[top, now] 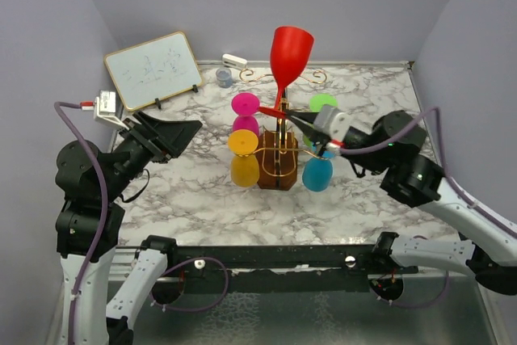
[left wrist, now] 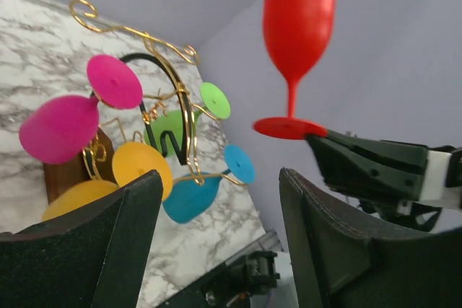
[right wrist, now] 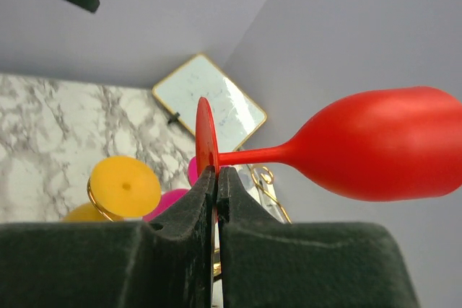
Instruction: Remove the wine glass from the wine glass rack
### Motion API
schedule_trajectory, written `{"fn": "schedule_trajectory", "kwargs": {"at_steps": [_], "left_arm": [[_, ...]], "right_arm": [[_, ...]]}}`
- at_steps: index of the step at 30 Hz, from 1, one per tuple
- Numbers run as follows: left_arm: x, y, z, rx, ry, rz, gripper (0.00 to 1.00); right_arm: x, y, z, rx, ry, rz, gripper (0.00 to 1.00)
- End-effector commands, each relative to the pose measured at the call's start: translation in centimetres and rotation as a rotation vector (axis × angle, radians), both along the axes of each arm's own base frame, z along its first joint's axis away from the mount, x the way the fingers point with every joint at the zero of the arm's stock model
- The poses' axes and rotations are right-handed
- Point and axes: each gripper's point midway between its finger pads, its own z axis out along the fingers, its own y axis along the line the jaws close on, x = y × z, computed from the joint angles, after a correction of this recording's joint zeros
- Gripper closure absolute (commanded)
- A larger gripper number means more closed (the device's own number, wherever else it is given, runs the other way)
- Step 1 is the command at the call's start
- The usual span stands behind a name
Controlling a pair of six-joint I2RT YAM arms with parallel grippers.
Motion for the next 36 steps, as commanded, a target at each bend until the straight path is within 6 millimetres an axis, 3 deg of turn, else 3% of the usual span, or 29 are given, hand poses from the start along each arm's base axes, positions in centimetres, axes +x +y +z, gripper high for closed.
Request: {"fn": "schedule_trajectory", "kwargs": {"at_steps": [1, 3, 8, 13, 19, 27, 36], "left_arm": [[-3.0, -1.9, 0.2, -0.09, 0.108, -0.151, 0.31], [-3.2, -2.0, 0.2, -0.104, 0.128, -0.161, 0.31], [-3.4, -1.4, 1.8, -0.065, 0.124, -0.119, 0.33], [-3.5, 0.0, 5.6, 0.037, 0.041, -0.045, 0.33], [-2.5, 0.2, 7.1, 0.117, 0.038, -0.038, 0.34], [-1.6, -0.1, 4.0, 0.219, 0.146, -0.083, 0.39], [-2.1, 0.7, 0.9, 0.269, 0.219, -0.06, 0.39]], "right_arm": [[2.2, 2.6, -2.5, -0.171, -0.186, -0.151, 0.99], [1.5, 4.3, -2.4, -0.176, -0.266, -0.157, 0.99], [0.1, 5.6, -3.1, -0.212, -0.408, -0.179, 0.99], [-1.7, 5.9, -6.2, -0.356, -0.574, -0.191, 0.99], [-3.8, 6.1, -9.3, -0.502, -0.76, -0.202, 0.99], [-5.7, 6.6, -11.6, -0.61, -0.969, -0.193, 0.99], [-7.5, 8.4, -14.6, -0.699, -1.025, -0.1, 0.99]]}}
